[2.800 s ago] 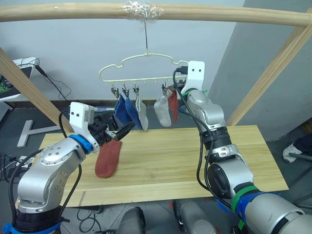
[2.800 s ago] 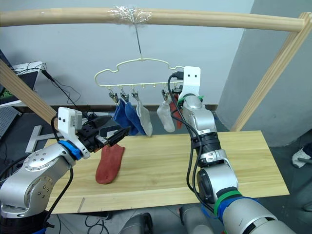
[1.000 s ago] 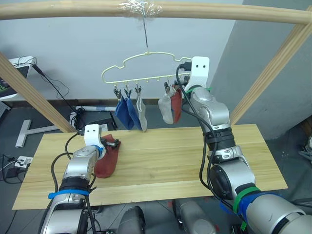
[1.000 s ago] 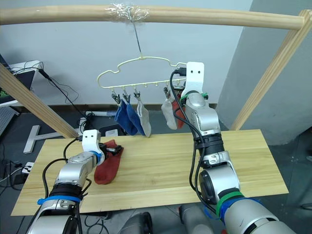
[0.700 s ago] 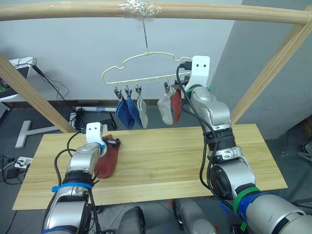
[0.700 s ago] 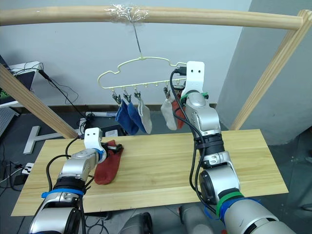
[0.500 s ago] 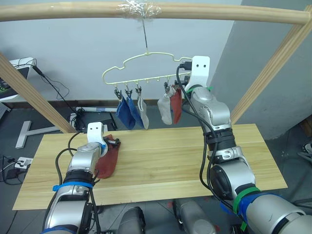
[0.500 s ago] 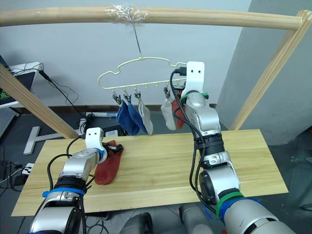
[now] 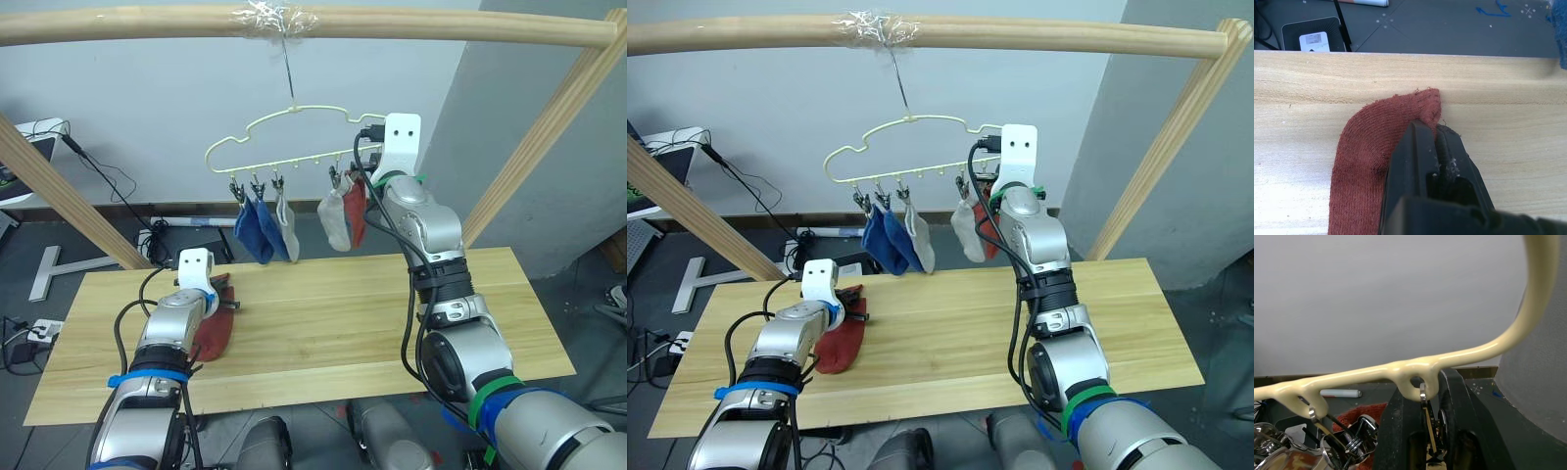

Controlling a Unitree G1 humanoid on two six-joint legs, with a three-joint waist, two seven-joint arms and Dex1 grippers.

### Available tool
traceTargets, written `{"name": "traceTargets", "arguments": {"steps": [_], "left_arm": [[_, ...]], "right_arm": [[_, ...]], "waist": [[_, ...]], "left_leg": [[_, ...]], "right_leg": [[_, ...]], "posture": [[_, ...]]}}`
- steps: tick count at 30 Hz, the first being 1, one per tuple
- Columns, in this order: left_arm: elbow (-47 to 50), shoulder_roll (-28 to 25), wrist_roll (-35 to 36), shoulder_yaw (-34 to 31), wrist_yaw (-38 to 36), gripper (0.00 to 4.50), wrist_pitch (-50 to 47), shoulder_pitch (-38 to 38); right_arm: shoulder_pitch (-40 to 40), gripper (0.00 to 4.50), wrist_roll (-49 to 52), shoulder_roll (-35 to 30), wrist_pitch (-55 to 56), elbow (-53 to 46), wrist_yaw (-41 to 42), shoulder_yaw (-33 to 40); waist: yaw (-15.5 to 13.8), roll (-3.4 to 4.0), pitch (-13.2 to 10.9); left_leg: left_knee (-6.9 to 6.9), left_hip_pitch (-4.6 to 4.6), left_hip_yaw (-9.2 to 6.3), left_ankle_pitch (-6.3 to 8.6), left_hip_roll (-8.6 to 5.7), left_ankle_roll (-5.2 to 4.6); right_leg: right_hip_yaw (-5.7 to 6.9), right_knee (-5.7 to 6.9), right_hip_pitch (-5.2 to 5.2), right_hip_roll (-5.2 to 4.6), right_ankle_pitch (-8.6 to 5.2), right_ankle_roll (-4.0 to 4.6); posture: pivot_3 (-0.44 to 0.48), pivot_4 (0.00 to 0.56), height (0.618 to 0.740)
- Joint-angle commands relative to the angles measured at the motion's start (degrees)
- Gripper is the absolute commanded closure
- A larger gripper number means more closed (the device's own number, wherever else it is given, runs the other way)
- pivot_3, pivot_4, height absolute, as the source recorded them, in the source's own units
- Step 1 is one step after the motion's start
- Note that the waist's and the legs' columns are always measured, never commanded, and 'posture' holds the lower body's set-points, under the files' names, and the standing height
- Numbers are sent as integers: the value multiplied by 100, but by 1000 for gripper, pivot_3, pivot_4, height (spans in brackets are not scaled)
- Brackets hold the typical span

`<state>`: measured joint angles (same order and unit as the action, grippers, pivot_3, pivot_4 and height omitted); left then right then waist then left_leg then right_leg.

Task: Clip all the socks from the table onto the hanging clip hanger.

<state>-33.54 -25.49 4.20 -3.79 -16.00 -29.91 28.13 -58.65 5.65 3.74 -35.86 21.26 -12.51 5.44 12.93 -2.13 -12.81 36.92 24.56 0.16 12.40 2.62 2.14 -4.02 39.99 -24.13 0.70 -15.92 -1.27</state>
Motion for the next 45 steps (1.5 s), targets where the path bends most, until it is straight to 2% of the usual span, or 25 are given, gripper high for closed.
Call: {"name": "traceTargets", "arguments": {"steps": [1, 5, 11, 14, 18, 25, 32, 45], "left_arm": [[55, 107, -2, 143, -256, 4462, -223, -282], [551, 137, 73, 203, -570, 4462, -246, -438], [2781, 129, 942, 295, -1673, 4462, -884, -989], [3502, 168, 1261, 345, -1862, 4462, -1240, -948], [3763, 320, 1356, 492, -1834, 4462, -1410, -569], [3556, 811, 1331, 950, -1910, 4462, -1387, 328], [2770, 1358, 1149, 1183, -1818, 4462, -913, 1149], [907, 1992, 597, 1010, -1170, 4462, 512, 2115]], "right_arm": [[-15, 4458, -59, -4, 36, -309, -23, -25], [-11, 4458, -57, -5, 38, -307, -17, -26], [-4, 4458, -56, 1, 35, -311, -5, -38], [-5, 4458, -50, 6, 42, -306, -4, -35], [-11, 4458, -41, 21, 33, -296, -11, -26], [-61, 4458, 21, 64, -99, -330, -29, 30], [-128, 4458, 115, 133, -337, -418, -37, 159], [-225, 4458, 167, 156, -558, -492, -39, 264]], "waist": [[-2, 2, 1], [-8, 4, 2], [-23, 6, 0], [-34, 6, 0], [-26, 6, 0], [-25, 6, 0], [-23, 6, 0], [-12, 6, 0]], "left_leg": [[0, 0, -1, 0, 0, 0], [0, 0, -1, 0, -1, 0], [-2, 14, -4, 0, -2, 1], [-1, 17, -10, 0, -2, 1], [1, 14, -5, 0, -4, 1], [-1, 18, -5, 0, -6, 0], [1, 17, -4, -1, -7, 0], [-3, 18, 0, 0, -10, 0]], "right_leg": [[-1, 0, 0, 0, 0, 0], [-1, 0, 0, 0, 0, 0], [0, -8, -6, -1, 0, 0], [5, -9, -7, 0, 0, 0], [0, -8, -5, 5, 0, -1], [0, -15, -6, 17, -1, -1], [-1, -13, -6, 19, -1, -1], [-3, -18, -7, 20, -2, -3]], "posture": [[-259, 200, 740], [-259, 200, 740], [-259, 202, 740], [-260, 204, 740], [-261, 204, 740], [-281, 201, 740], [-285, 198, 740], [-295, 196, 740]]}}
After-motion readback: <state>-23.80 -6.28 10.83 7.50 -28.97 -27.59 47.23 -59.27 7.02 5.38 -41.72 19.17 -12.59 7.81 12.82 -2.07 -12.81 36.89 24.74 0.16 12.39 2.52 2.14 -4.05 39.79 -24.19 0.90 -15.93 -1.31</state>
